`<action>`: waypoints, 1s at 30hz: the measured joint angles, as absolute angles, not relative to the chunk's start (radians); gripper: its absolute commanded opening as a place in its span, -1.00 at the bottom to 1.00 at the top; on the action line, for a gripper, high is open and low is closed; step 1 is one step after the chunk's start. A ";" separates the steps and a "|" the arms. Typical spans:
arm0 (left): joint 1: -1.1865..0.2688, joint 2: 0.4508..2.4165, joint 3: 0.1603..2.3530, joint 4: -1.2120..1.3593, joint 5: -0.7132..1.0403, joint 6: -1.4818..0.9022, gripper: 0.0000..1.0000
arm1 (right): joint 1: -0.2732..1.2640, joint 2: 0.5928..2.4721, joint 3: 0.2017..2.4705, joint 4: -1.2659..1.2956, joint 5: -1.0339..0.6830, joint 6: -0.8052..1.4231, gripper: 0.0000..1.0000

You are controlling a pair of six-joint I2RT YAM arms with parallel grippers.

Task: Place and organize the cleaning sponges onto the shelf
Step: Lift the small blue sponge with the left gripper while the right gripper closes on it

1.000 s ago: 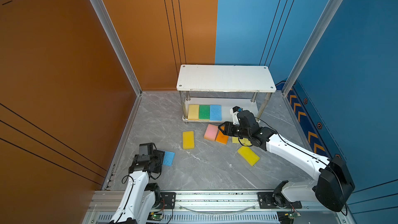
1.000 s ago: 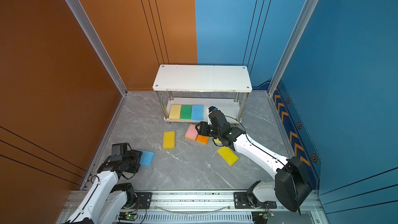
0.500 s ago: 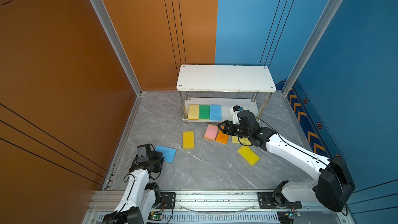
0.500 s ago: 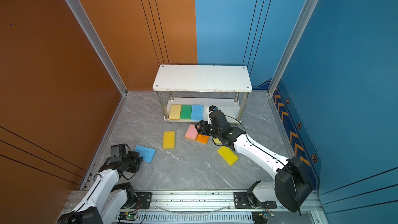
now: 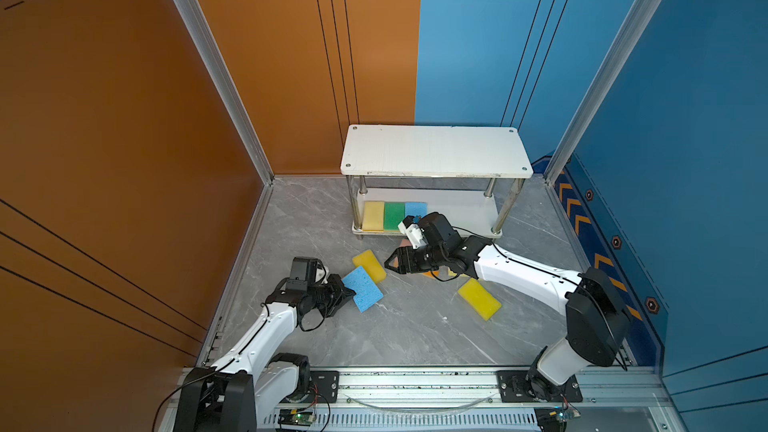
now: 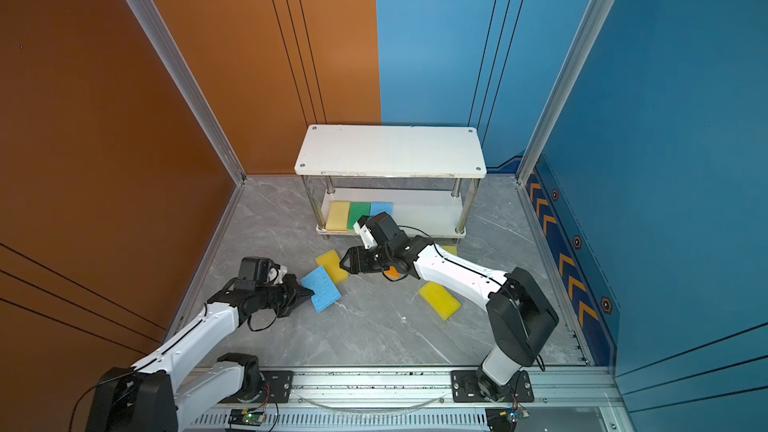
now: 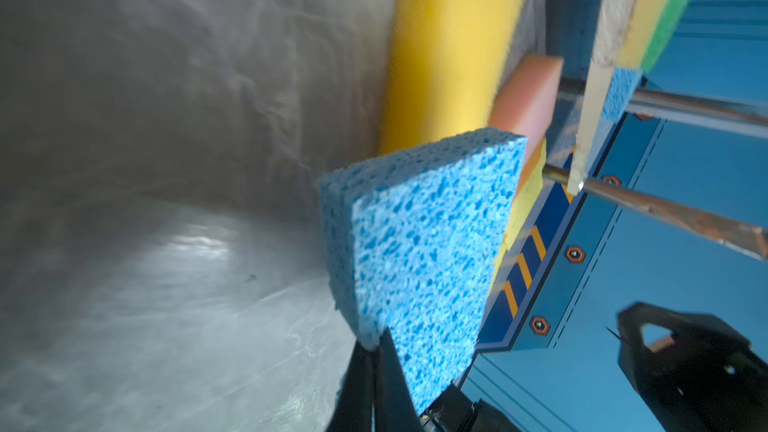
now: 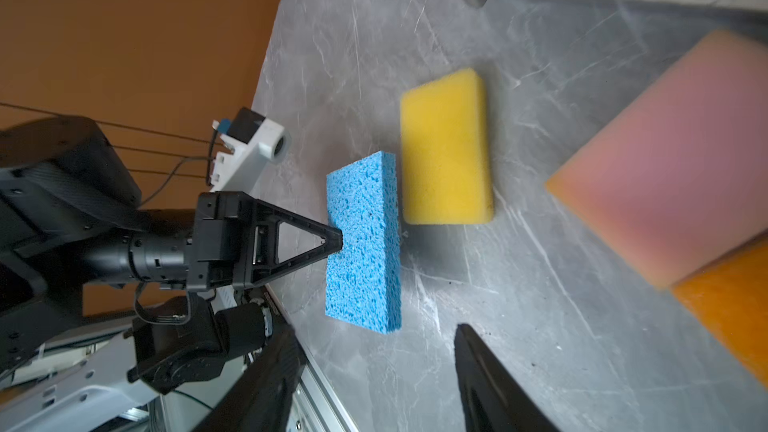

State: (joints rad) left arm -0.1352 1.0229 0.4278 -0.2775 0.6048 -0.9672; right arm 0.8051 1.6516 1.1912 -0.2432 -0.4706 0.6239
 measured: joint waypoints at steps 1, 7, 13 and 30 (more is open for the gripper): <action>-0.161 1.012 0.434 -0.275 0.612 -0.964 -1.00 | 0.818 1.671 1.200 -0.247 -0.480 0.620 0.25; -0.218 0.945 0.446 -0.231 0.650 -0.969 -1.00 | 0.867 1.720 1.228 -0.254 -0.525 0.617 0.24; -0.223 0.922 0.446 -0.159 0.663 -1.031 -1.00 | 0.861 1.720 1.221 -0.228 -0.528 0.631 0.11; -0.252 0.911 0.445 -0.055 0.702 -1.109 -1.00 | 0.838 1.623 1.130 -0.170 -0.476 0.683 0.17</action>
State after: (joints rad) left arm -0.2523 0.9108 0.4454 -0.0547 0.7017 -1.1088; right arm 0.8383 1.6230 1.1301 -0.1696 -0.4763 0.6827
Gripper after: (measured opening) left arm 0.044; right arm 0.586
